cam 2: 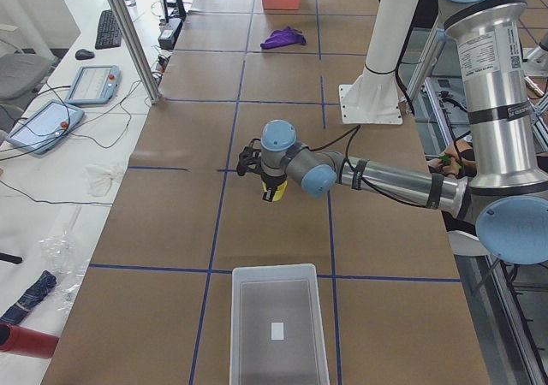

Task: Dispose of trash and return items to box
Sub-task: 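Lift the yellow cup with the left gripper while the right reaches the cloth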

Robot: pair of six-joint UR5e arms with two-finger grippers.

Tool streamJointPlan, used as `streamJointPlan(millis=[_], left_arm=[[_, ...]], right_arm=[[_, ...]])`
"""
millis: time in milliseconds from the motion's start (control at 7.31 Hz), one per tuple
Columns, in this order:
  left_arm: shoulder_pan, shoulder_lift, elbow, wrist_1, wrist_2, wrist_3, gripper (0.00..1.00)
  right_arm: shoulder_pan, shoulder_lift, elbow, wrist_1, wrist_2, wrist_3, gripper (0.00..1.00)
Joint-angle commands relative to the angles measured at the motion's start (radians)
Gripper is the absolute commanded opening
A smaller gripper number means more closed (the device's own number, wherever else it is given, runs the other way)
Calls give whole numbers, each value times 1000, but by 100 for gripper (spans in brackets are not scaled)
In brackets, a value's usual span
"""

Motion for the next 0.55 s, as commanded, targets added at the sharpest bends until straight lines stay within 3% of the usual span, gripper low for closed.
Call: streamJointPlan(millis=[0, 137, 411], left_arm=[[-21, -37, -15, 40, -1, 4, 0], [-24, -63, -18, 56, -1, 4, 0], [-53, -131, -29, 150, -1, 28, 0]], right_arm=[[-189, -4, 52, 120, -114, 278, 100], [-254, -23, 47, 277, -129, 410, 100], [-371, -84, 52, 410, -156, 629, 100]])
